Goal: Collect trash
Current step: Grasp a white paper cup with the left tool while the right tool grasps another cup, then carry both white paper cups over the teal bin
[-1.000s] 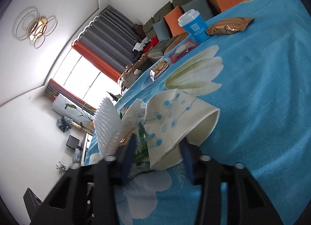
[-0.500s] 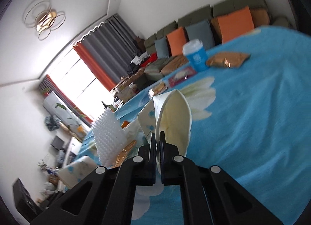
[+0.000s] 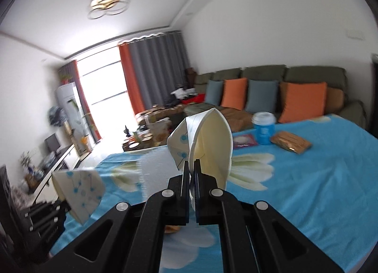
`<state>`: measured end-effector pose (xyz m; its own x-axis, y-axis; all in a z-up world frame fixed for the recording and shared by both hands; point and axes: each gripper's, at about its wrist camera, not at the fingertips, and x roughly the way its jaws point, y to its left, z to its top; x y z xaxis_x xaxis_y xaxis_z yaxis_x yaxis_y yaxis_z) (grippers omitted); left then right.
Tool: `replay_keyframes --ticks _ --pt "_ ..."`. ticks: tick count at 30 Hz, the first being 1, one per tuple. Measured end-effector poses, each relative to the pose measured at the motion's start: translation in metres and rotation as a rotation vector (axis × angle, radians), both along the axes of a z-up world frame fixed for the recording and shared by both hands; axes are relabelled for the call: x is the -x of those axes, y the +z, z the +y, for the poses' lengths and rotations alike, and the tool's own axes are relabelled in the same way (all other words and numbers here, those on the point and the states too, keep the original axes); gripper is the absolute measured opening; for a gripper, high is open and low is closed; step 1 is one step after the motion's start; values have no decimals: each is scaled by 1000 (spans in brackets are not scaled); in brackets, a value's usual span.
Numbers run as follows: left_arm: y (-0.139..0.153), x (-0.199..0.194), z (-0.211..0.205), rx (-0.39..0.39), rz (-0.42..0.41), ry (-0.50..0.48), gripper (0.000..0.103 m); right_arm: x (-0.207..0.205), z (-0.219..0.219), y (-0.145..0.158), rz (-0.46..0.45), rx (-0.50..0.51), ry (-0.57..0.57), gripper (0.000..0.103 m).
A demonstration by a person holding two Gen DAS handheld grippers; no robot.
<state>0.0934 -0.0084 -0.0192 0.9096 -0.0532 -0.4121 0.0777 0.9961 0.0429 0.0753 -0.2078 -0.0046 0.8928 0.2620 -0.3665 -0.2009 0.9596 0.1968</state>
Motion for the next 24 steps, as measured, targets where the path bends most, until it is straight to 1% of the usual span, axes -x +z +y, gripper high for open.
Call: replay_keyframes --ticks 4,9,12,16,18,24 --pt "11 11 21 18 -33 65 3 -5 22 5 -10 27 83 2" --pt "19 28 58 43 -58 153 3 -14 68 12 -22 55 218 2" --pt "20 40 78 49 -69 209 3 -15 90 15 -30 75 281 2" --pt "22 54 104 54 -78 280 3 -18 130 16 -30 90 380 2" --pt "22 61 117 53 -84 317 3 -19 148 16 -19 93 429 2" --pt "22 87 159 51 -89 447 3 -11 204 18 -12 115 572 2"
